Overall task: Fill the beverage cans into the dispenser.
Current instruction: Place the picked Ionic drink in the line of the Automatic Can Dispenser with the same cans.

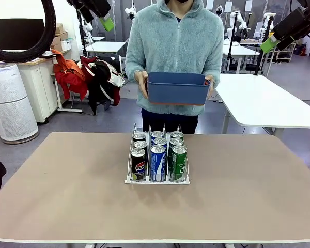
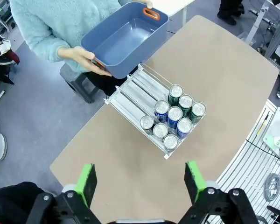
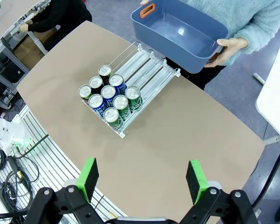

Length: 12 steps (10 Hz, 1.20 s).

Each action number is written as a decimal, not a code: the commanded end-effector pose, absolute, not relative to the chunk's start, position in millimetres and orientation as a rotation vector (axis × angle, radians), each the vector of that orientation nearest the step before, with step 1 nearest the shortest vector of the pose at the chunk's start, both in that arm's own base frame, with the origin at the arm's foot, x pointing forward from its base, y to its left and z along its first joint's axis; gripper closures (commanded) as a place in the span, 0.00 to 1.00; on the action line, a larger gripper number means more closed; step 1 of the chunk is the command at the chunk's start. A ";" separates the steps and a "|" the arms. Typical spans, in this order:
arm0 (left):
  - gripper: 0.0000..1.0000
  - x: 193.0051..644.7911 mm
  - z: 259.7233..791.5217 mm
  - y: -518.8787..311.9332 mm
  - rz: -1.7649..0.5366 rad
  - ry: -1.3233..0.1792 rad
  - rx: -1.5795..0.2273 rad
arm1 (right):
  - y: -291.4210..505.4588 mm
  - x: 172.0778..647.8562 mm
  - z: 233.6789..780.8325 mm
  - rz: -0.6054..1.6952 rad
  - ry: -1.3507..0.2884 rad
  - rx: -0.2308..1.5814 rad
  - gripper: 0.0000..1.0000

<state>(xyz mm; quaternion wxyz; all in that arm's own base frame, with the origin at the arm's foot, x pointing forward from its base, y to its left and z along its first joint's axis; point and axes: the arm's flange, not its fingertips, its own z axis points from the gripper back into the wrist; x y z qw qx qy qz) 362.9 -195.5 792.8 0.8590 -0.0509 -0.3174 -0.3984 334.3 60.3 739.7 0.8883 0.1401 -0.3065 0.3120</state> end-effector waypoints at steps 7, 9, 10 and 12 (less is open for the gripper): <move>0.00 363.4 792.8 -193.8 -0.833 -0.669 -0.107 | 61.6 334.2 739.6 0.648 -0.636 0.291 0.00; 0.00 363.4 792.8 -193.8 -0.833 -0.669 -0.107 | 61.6 334.2 739.6 0.648 -0.636 0.291 0.00; 0.00 363.4 792.8 -193.8 -0.833 -0.669 -0.107 | 61.6 334.2 739.6 0.648 -0.636 0.291 0.00; 0.00 363.4 792.8 -193.8 -0.833 -0.669 -0.107 | 61.6 334.2 739.6 0.648 -0.636 0.291 0.00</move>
